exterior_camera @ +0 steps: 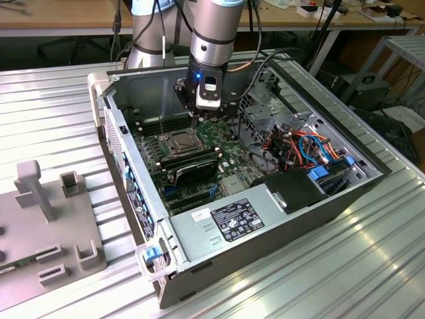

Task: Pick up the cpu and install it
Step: 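Close the cpu cover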

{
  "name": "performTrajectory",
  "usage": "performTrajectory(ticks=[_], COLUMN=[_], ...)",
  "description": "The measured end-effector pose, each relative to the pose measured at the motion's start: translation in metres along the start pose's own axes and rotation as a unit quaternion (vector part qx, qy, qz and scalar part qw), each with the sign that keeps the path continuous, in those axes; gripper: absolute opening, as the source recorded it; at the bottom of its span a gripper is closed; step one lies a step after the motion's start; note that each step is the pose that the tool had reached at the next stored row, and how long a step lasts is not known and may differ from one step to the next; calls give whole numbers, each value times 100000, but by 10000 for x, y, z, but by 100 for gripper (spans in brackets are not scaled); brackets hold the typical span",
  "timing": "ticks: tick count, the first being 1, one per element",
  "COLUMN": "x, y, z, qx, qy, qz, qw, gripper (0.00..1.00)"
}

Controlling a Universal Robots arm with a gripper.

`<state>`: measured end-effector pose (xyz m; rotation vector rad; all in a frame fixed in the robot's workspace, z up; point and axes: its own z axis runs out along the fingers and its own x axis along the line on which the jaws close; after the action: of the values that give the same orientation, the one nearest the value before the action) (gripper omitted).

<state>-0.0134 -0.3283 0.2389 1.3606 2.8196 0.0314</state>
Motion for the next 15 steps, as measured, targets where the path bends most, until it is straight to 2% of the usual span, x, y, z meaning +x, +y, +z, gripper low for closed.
performTrajectory(ticks=[2, 3, 4, 6, 8, 10, 11, 13, 14, 15], x=[0, 0, 0, 0, 0, 0, 0, 0, 0, 0], y=[0, -1, -1, -1, -1, -2, -2, -2, -2, -2], z=[11, 22, 32, 41, 52, 63, 70, 79, 83, 89], qx=[0, -2, -3, -4, -4, -8, -7, -12, -10, -11], qy=[49, 98, 141, 184, 230, 283, 310, 352, 371, 399], qz=[-2180, -4305, -6343, -8137, -10258, -12497, -13797, -15546, -16490, -17670], qw=[99976, 99907, 99799, 99668, 99472, 99216, 99043, 98784, 98630, 98426], gripper=[11, 11, 11, 11, 11, 11, 11, 11, 11, 11])
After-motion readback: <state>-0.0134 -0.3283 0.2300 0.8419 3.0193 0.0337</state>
